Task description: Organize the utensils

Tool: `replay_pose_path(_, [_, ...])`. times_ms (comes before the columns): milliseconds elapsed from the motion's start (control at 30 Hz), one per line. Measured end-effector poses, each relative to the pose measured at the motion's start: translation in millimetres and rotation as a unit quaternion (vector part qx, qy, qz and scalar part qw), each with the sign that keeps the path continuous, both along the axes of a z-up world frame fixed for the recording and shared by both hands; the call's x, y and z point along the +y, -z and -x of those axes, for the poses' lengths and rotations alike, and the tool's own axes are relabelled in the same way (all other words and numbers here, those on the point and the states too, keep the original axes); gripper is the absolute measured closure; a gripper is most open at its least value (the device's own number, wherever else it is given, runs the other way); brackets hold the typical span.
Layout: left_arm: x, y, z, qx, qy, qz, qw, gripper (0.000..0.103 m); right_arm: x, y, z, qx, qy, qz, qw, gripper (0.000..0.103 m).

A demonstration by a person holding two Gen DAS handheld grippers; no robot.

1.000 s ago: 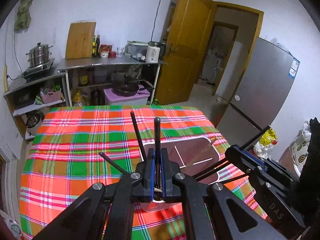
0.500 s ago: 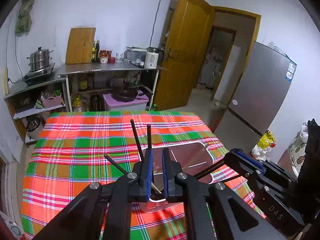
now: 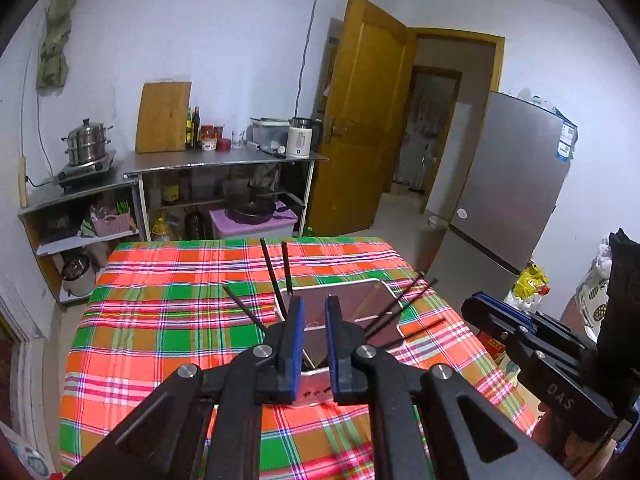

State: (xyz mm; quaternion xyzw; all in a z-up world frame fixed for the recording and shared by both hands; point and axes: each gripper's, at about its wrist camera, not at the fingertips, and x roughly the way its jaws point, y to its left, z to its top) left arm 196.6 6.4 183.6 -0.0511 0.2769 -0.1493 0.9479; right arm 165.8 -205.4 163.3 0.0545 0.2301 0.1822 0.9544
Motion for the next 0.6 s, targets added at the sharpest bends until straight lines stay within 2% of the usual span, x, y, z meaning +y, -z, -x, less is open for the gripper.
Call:
replay_pose_path(67, [-0.7, 2.8, 12.7, -0.003, 0.002, 0.001, 1.0, 0.092, -0.6, 1.8, 10.7, -0.002, 0.0, 0.002, 1.0, 0.091])
replay_pose_path(133, [-2.7, 6.3, 25.2, -0.006, 0.001, -0.002, 1.0, 0.084, -1.0, 4.2, 19.8, -0.004, 0.0, 0.003, 1.0, 0.091])
replay_pose_path(200, [-5.4, 10.0, 36.6, -0.01, 0.003, -0.002, 0.9999, 0.081, -0.4, 7.1, 26.5, -0.004, -0.001, 0.005, 1.0, 0.09])
replay_pose_path(600, [-14.3, 52.4, 94.8, -0.013, -0.005, -0.006, 0.9999, 0.08, 2.2, 39.9, 71.6, 0.002, -0.002, 0.025, 1.0, 0.09])
